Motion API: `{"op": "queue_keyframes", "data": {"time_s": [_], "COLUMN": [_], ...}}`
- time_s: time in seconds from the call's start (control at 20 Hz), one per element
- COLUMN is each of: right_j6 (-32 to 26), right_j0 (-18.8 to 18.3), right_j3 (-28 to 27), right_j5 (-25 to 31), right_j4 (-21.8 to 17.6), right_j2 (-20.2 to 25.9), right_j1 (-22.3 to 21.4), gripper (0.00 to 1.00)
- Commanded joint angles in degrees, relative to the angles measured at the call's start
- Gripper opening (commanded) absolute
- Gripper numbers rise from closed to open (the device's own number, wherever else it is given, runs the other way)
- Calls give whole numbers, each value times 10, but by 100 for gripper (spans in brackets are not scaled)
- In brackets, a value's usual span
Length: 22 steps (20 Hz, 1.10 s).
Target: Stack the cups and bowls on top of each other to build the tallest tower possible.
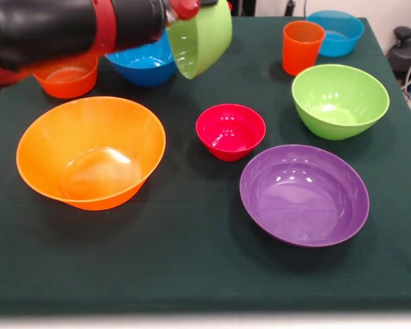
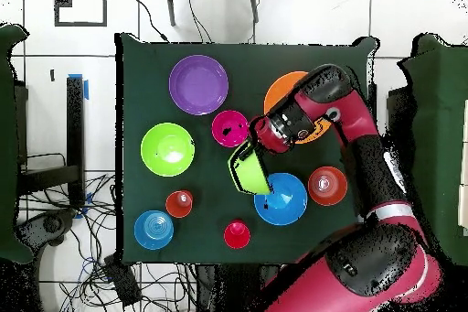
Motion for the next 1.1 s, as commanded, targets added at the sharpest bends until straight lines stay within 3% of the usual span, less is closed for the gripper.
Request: {"op": "queue_keyframes", "data": {"time_s": [0.05,0.35,0.75,1.1], "right_j6": [-26,-17,27,21], "right_j0": [12,0,-21,-27], "right_j3": [11,36,107,112], "right_j5": [46,72,127,142], "right_j4": [19,42,114,117], "right_j2": [19,28,36,31], "right_j1": [63,81,89,108], "gripper": [0,0,0,0]}}
